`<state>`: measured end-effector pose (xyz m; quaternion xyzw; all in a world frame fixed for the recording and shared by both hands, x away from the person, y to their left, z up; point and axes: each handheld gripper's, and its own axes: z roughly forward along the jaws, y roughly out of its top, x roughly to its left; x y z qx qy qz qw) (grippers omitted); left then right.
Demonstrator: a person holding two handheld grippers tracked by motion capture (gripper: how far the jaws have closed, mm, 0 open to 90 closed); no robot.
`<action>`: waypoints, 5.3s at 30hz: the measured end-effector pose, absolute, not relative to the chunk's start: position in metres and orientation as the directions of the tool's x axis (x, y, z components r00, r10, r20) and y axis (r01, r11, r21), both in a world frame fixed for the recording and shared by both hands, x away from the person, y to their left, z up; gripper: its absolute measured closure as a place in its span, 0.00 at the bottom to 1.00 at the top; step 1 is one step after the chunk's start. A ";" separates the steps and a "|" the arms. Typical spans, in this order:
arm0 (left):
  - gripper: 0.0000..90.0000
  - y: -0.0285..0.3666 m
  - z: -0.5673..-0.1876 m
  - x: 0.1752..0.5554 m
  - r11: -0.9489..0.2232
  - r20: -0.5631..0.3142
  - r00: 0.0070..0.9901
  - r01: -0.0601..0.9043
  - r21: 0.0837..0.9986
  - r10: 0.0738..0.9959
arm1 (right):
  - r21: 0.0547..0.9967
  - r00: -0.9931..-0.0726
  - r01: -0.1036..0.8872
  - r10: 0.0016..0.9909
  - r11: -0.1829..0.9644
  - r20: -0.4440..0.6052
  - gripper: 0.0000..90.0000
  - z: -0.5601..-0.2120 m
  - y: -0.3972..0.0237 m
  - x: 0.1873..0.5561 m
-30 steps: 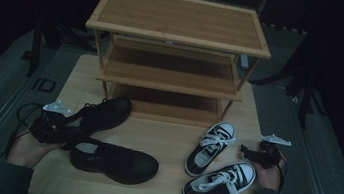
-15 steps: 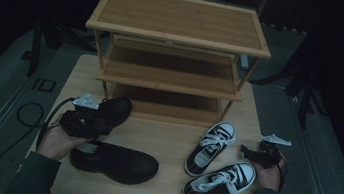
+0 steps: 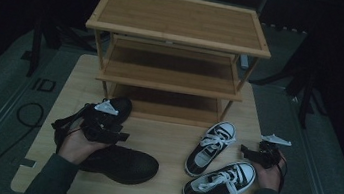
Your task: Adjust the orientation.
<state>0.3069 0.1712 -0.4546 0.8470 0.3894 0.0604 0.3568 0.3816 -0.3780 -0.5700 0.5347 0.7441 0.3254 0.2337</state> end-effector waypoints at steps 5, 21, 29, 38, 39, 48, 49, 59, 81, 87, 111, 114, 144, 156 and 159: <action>0.60 0.156 -0.463 0.308 -0.465 -0.182 0.706 0.615 0.637 0.684 | 0.734 -0.319 0.644 0.948 0.217 0.000 0.17 -0.570 -0.378 0.382; 0.65 0.146 -0.478 0.305 -0.529 -0.178 0.731 0.619 0.581 0.659 | 0.734 -0.319 0.644 0.948 0.217 0.000 0.17 -0.570 -0.378 0.382; 0.86 0.146 -0.480 0.304 -0.547 -0.204 0.747 0.618 0.564 0.633 | 0.734 -0.319 0.644 0.948 0.216 0.000 0.17 -0.570 -0.378 0.382; 1.00 0.145 -0.476 0.305 -0.545 -0.185 0.736 0.623 0.561 0.651 | 0.734 -0.319 0.644 0.948 0.217 0.000 0.17 -0.570 -0.378 0.382; 1.00 0.146 -0.475 0.306 -0.549 -0.183 0.739 0.621 0.560 0.649 | 0.734 -0.319 0.644 0.948 0.217 0.000 0.17 -0.570 -0.378 0.382; 1.00 0.150 -0.475 0.316 -0.487 -0.180 0.697 0.639 0.595 0.694 | 0.734 -0.319 0.644 0.948 0.216 0.000 0.17 -0.570 -0.378 0.382; 1.00 0.151 -0.473 0.321 -0.471 -0.172 0.676 0.651 0.595 0.717 | 0.734 -0.319 0.643 0.948 0.217 0.000 0.17 -0.570 -0.378 0.382; 1.00 0.182 -0.470 0.347 -0.319 -0.180 0.523 0.721 0.615 0.833 | 0.734 -0.319 0.643 0.948 0.217 -0.001 0.17 -0.570 -0.378 0.382; 0.99 0.180 -0.466 0.358 -0.291 -0.101 0.430 0.748 0.597 0.897 | 0.734 -0.319 0.643 0.948 0.217 -0.001 0.17 -0.570 -0.378 0.382; 0.89 0.186 -0.457 0.352 -0.304 -0.112 0.468 0.719 0.625 0.877 | 0.734 -0.319 0.643 0.948 0.217 -0.001 0.17 -0.570 -0.378 0.382; 0.57 0.235 -0.435 0.318 -0.268 -0.054 0.441 0.633 0.727 0.896 | 0.734 -0.319 0.643 0.948 0.217 -0.001 0.17 -0.570 -0.378 0.382; 0.53 0.242 -0.436 0.315 -0.258 -0.053 0.424 0.641 0.723 0.904 | 0.734 -0.319 0.644 0.948 0.217 -0.001 0.17 -0.570 -0.378 0.382; 0.98 0.246 -0.467 0.330 -0.368 -0.117 0.560 0.673 0.642 0.820 | 0.734 -0.318 0.644 0.948 0.217 -0.001 0.17 -0.570 -0.378 0.382; 0.97 0.233 -0.472 0.335 -0.388 -0.201 0.621 0.676 0.627 0.758 | 0.734 -0.318 0.644 0.948 0.217 -0.001 0.17 -0.570 -0.378 0.382; 0.97 0.233 -0.472 0.334 -0.402 -0.191 0.629 0.671 0.622 0.754 | 0.734 -0.318 0.644 0.948 0.217 -0.001 0.17 -0.570 -0.378 0.382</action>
